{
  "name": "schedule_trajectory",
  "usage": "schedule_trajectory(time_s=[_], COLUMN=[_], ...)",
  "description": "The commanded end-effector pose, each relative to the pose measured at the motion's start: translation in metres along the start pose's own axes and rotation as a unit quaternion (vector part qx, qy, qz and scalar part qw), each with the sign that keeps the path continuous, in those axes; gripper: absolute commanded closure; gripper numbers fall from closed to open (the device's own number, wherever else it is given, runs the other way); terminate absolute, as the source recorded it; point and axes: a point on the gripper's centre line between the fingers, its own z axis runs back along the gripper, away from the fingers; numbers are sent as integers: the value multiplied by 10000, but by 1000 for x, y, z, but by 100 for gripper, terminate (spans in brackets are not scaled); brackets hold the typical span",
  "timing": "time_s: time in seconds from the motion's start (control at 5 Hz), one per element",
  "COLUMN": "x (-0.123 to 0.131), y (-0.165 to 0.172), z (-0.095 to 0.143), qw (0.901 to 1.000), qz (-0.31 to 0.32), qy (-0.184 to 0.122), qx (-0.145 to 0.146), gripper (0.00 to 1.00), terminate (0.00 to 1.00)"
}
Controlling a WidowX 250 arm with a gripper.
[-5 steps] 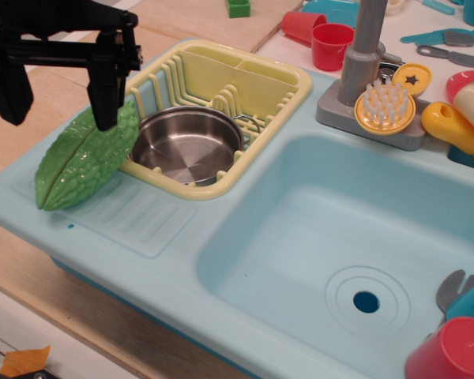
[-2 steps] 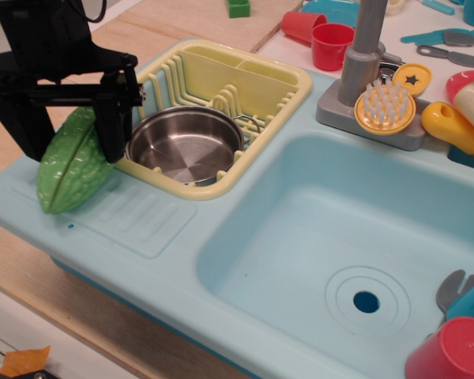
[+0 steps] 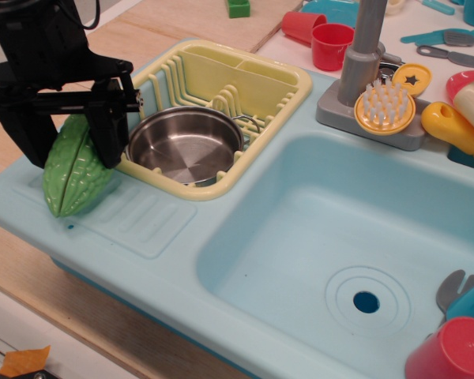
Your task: Put green squash into pot or pan
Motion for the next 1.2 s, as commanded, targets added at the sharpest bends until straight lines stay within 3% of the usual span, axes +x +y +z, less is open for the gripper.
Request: schedule_trajectory(time_s=[0.0,0.2,0.6,0.8,1.0], x=[22,44,73,77,77], y=[-16,-33,-43,-43,-43], z=[16,28,16,12,12], qw=[9990,9960,9882,9860,9860], qz=[-413,-825,-1501,-1653,-1653], qy=[-94,-202,-304,-140,-140], qx=[154,275,-85,-192,-192], gripper=[100,100,100,0,0], terminate=[0,0,0,0,0])
